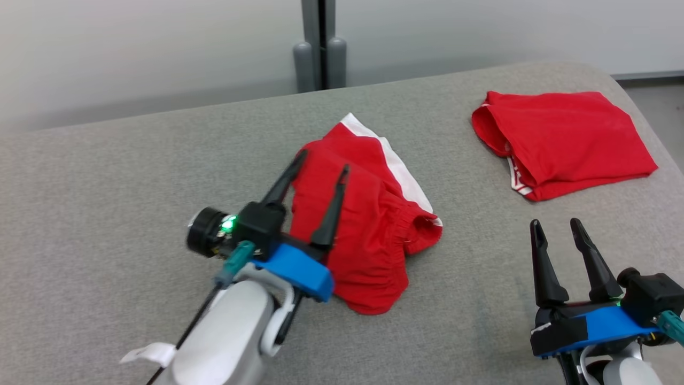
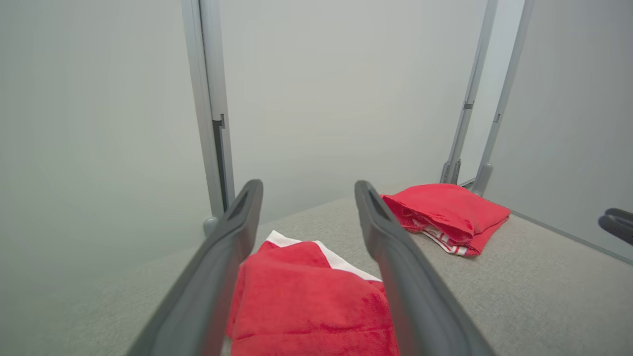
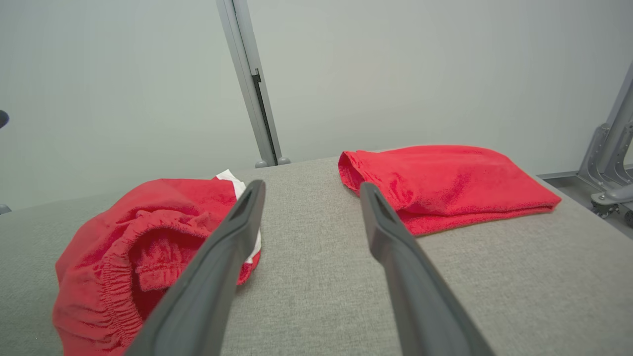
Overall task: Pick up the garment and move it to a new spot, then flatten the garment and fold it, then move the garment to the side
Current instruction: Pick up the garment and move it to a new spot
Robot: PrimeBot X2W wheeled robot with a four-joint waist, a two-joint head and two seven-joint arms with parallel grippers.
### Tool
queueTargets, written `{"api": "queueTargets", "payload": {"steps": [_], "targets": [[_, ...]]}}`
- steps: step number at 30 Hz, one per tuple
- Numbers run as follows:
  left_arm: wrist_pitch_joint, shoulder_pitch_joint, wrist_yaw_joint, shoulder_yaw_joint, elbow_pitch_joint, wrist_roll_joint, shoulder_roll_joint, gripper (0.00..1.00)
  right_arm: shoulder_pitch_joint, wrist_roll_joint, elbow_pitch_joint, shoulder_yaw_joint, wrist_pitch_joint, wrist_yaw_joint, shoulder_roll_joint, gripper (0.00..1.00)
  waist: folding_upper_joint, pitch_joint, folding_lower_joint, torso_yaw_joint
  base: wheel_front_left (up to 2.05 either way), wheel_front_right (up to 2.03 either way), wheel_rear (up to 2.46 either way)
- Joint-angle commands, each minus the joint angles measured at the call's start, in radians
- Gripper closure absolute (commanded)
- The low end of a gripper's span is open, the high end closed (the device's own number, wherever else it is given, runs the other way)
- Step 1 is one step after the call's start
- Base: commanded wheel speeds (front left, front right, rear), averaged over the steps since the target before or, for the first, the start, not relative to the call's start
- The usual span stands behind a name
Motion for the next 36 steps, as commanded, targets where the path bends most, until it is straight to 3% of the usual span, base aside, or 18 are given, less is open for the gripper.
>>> {"api": "queueTargets", "payload": {"steps": [1,9,18,26,36], "targets": [[-0.005,0.019,0.008,0.012,-0.005,-0.004,0.014,0.00,0.014,-0.005,-0.002,-0.001,0.005,0.001,0.000,0.00,0.0000,-0.004,0.0000,0.006,0.00,0.00,0.00],[-0.015,0.119,0.067,0.139,-0.080,-0.040,0.106,0.00,0.035,-0.012,-0.021,-0.011,0.020,0.001,0.000,0.00,0.0000,-0.031,0.0000,0.080,0.00,0.00,0.00],[-0.017,0.247,0.112,0.258,-0.166,-0.047,0.154,0.00,0.062,-0.018,-0.035,-0.018,0.039,0.001,0.000,0.00,0.0000,-0.060,0.0000,0.157,0.00,0.00,0.00],[-0.017,0.360,0.125,0.338,-0.228,-0.027,0.164,0.00,0.081,-0.024,-0.046,-0.019,0.052,0.001,-0.001,0.00,0.0000,-0.084,0.0000,0.188,0.00,0.00,0.00],[-0.017,0.468,0.121,0.383,-0.260,0.001,0.129,0.00,0.107,-0.029,-0.052,-0.019,0.065,0.001,0.000,0.00,0.0000,-0.102,0.0000,0.204,0.00,0.00,0.00]]}}
